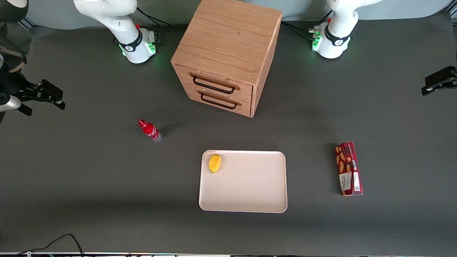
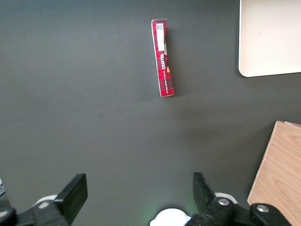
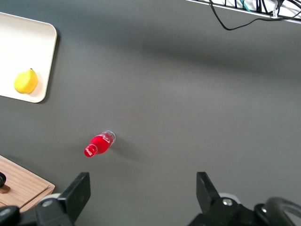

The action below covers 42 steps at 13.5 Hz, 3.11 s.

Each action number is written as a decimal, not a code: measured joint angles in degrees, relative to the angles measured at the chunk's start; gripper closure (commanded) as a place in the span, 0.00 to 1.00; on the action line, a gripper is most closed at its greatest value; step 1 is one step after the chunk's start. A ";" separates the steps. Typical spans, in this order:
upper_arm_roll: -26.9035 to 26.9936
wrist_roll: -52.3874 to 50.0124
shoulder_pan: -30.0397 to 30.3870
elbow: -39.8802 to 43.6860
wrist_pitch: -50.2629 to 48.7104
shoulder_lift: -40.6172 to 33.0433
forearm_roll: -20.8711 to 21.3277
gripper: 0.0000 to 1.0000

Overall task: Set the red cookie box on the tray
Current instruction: 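Lower the open left gripper over the red plaid cookie box, then close the left gripper on the cookie box and lift it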

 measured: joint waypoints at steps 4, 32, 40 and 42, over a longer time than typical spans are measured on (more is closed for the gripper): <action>-0.33 1.14 -0.21 0.00 -0.10 -0.46 -0.62 0.00; 2.66 -5.78 -6.22 -14.88 48.40 33.52 5.91 0.80; 3.05 -6.05 -6.16 -15.47 48.46 33.14 7.68 1.00; 2.54 -7.66 -6.21 -14.14 48.33 32.64 7.68 1.00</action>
